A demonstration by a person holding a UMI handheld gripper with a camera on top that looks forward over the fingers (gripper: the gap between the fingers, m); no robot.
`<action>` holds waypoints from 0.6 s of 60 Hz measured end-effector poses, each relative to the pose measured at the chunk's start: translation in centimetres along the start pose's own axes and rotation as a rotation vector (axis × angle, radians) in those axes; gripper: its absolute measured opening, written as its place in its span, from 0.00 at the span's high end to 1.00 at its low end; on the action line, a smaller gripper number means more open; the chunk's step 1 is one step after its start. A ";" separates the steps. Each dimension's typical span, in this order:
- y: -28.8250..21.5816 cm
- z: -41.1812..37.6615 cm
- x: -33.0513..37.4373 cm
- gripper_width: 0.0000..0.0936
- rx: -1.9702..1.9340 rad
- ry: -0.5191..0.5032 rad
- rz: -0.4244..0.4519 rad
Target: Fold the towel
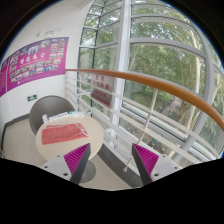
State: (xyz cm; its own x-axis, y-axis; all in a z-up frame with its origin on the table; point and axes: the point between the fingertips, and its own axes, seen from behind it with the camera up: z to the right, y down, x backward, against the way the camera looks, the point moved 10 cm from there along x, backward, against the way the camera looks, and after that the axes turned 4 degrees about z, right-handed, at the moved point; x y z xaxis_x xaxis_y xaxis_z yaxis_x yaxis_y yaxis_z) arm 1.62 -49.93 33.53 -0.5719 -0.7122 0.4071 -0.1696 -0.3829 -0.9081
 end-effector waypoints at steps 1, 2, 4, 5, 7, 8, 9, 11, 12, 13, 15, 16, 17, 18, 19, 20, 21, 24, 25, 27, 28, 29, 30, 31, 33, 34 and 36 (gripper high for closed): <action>0.1 0.0 0.0 0.08 0.003 0.000 -0.004; 0.3 -0.1 0.0 0.08 0.005 -0.001 -0.010; 0.7 -0.4 -0.1 0.08 0.012 -0.004 -0.022; 0.8 -0.7 0.4 0.08 0.016 -0.004 -0.028; 1.8 -2.1 -1.4 0.08 0.022 -0.006 -0.037; 1.9 -2.4 -1.6 0.08 0.024 -0.007 -0.045; 2.1 -2.7 -1.9 0.08 0.026 -0.008 -0.052; 2.7 -3.4 -2.2 0.09 0.032 -0.013 -0.066; 3.5 -3.6 -1.9 0.09 0.034 -0.015 -0.072; 3.7 -4.6 -2.4 0.09 0.037 -0.017 -0.077; 4.3 -5.6 -2.8 0.09 0.043 -0.023 -0.092; 4.6 -6.1 -3.0 0.09 0.044 -0.026 -0.098; 4.9 -6.7 -3.2 0.08 0.046 -0.031 -0.103; 5.5 -6.6 -2.1 0.09 0.045 -0.037 -0.111; 6.1 -7.3 -2.3 0.08 0.045 -0.045 -0.116; 6.3 -9.1 -3.6 0.08 0.048 -0.051 -0.117; 6.5 -10.0 -3.8 0.09 0.048 -0.060 -0.120; 7.5 -12.3 -3.5 0.08 0.042 -0.104 -0.125; 7.9 -13.5 -3.8 0.08 0.042 -0.118 -0.128; 8.5 -15.9 -4.5 0.09 0.043 -0.150 -0.138; 8.6 -17.3 -5.2 0.09 0.043 -0.167 -0.139; 8.9 -18.7 -5.3 0.09 0.044 -0.181 -0.138; 9.1 -19.8 -5.8 0.09 0.045 -0.199 -0.137; 9.2 -21.1 -6.2 0.09 0.045 -0.215 -0.139; 9.5 -23.5 -7.2 0.09 0.049 -0.251 -0.152; 9.6 -24.8 -7.6 0.09 0.051 -0.268 -0.158; 9.4 -27.4 -8.5 0.08 0.055 -0.298 -0.163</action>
State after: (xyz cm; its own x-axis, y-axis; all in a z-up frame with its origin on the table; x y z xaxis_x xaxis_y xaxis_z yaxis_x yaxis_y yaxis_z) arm -17.15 -31.34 18.81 -0.2799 -0.7764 0.5647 -0.1918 -0.5312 -0.8253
